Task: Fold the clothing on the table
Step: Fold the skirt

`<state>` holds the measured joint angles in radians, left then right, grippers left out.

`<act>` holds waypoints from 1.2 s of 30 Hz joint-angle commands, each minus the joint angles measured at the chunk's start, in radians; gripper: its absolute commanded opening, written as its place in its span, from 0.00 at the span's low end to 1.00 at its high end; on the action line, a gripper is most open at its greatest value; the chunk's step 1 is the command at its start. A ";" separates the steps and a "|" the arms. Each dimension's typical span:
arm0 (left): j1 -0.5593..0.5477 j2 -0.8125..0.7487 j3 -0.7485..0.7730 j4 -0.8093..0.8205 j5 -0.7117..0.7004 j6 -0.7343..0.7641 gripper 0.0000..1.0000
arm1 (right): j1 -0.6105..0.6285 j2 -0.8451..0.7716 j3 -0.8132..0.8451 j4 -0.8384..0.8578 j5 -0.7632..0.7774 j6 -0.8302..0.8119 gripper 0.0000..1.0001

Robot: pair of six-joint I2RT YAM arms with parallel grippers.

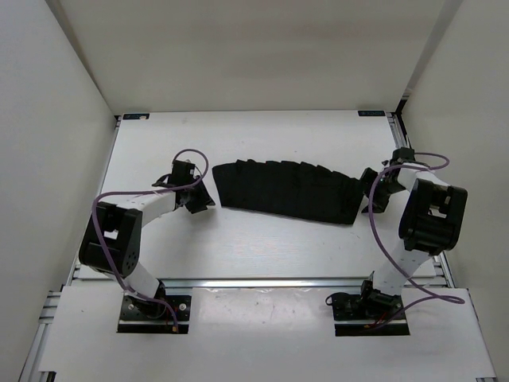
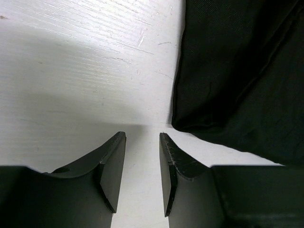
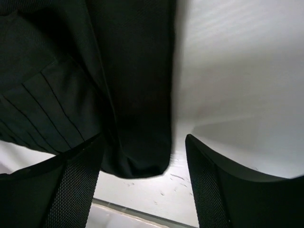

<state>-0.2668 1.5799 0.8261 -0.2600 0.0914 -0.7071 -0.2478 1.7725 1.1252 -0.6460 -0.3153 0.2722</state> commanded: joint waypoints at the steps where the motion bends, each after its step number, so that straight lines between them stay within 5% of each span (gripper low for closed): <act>1: 0.006 0.018 0.033 0.016 0.038 0.009 0.45 | 0.010 0.022 -0.008 0.112 -0.111 0.039 0.74; 9: -0.012 0.058 0.071 0.019 0.062 0.017 0.46 | 0.061 0.105 -0.018 0.252 -0.252 0.088 0.78; 12: -0.015 0.068 0.070 0.018 0.065 0.018 0.46 | 0.094 0.159 0.007 0.253 -0.303 0.099 0.72; 15: -0.012 0.063 0.068 0.024 0.070 0.021 0.45 | 0.133 0.199 0.027 0.250 -0.370 0.100 0.51; 17: -0.005 0.063 0.064 0.027 0.073 0.024 0.46 | 0.148 0.196 0.012 0.275 -0.398 0.125 0.00; 24: -0.023 -0.001 0.129 -0.073 -0.028 0.072 0.46 | 0.094 0.128 -0.005 0.183 -0.343 0.064 0.00; 32: -0.058 -0.021 0.485 -0.261 -0.090 0.179 0.47 | 0.096 0.131 0.076 0.002 -0.249 -0.056 0.00; 36: -0.068 -0.006 0.450 -0.226 -0.071 0.169 0.48 | 0.097 0.116 0.133 -0.096 -0.170 -0.106 0.00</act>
<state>-0.3214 1.5986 1.3045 -0.4438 0.0277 -0.5602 -0.1516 1.9442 1.1957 -0.6224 -0.5682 0.2417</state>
